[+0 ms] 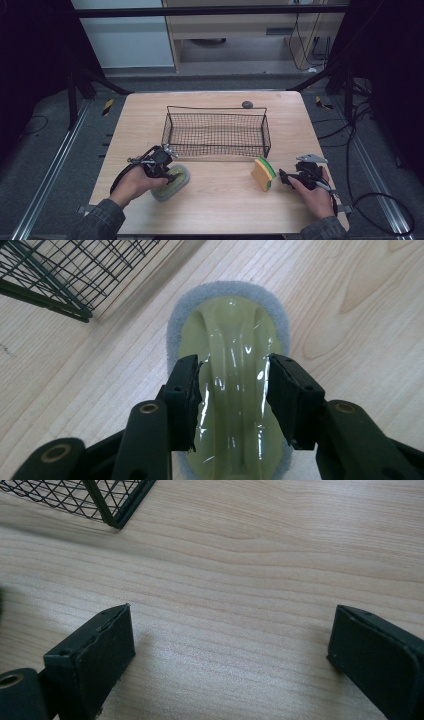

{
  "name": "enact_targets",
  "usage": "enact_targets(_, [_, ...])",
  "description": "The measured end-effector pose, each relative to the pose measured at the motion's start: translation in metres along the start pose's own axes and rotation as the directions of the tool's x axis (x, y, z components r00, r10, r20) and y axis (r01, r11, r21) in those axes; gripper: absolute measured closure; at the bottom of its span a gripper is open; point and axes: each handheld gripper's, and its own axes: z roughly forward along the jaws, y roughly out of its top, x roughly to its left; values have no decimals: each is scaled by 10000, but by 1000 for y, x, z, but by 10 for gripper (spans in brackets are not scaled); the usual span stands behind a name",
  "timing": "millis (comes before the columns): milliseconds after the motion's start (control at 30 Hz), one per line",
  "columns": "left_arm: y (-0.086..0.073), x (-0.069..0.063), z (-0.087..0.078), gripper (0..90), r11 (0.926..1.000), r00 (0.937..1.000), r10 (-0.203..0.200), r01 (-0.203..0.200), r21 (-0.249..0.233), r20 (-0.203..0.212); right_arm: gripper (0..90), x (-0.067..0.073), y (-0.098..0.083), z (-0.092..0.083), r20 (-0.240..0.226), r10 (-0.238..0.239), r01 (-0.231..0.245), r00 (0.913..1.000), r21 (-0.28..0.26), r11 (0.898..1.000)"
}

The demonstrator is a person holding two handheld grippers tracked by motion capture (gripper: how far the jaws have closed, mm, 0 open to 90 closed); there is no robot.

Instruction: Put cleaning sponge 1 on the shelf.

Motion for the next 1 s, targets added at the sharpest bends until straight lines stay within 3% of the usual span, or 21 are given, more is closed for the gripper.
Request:
enact_targets(233, [0, 3, 7, 546, 9992, 9998, -212, 210, 351, 55, 49, 1, 0, 0, -38, 4, -4, 10000, 17, 10000])
enact_targets(433, [4, 4, 13, 567, 9978, 9998, -82, 70, 665, 176, 49, 1, 0, 0, -90, -78, 78, 9999, 7, 10000])
enact_targets(600, [5, 5, 16, 570, 9982, 9996, -113, 97, 600, 266, 49, 2, 0, 0, -115, -66, 66, 9999, -18, 10000])
enact_targets(700, [5, 3, 15, 647, 9977, 9992, 190, -212, 641, 348, 48, 2, 0, 0, -117, -93, 92, 9999, -22, 10000])
enact_targets(933, [2, -2, 10, 703, 9950, 9971, 759, -765, 640, 107, 48, 2, 0, 0, -140, -174, 174, 9998, -14, 9998])
enact_targets(1000, [-3, -5, 1, 704, 9934, 9935, 1118, -1112, 281, -208, 47, 2, 0, 0, -142, -186, 186, 9997, -1, 9998])
